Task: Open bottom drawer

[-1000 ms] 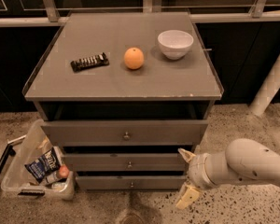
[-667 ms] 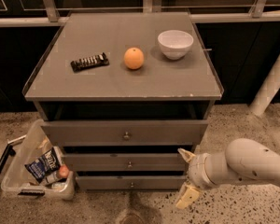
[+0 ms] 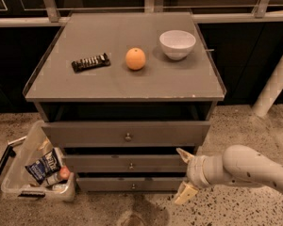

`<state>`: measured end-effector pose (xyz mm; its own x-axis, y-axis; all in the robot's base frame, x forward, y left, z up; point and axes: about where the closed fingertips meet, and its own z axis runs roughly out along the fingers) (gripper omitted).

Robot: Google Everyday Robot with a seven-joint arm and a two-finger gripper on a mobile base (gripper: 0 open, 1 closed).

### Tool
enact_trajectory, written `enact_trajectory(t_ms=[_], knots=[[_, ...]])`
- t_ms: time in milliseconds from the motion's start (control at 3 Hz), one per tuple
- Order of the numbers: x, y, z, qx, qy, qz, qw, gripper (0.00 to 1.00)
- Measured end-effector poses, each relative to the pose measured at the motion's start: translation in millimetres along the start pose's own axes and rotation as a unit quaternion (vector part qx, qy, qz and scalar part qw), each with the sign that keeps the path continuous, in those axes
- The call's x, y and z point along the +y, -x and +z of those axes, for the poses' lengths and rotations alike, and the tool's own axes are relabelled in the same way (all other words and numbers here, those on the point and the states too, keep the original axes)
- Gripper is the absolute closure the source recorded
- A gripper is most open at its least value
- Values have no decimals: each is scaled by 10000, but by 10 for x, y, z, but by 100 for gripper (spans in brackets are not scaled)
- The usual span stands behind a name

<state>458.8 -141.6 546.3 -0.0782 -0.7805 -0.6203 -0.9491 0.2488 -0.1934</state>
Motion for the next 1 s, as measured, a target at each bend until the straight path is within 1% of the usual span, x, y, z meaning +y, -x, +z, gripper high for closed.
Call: enact_trajectory(t_ms=[333, 667, 1000], knots=[[-147, -282, 296, -258, -174, -50, 9995, 0], [-149, -494, 498, -510, -237, -82, 9984, 0], [31, -786, 940, -802, -279, -72, 9964, 0]])
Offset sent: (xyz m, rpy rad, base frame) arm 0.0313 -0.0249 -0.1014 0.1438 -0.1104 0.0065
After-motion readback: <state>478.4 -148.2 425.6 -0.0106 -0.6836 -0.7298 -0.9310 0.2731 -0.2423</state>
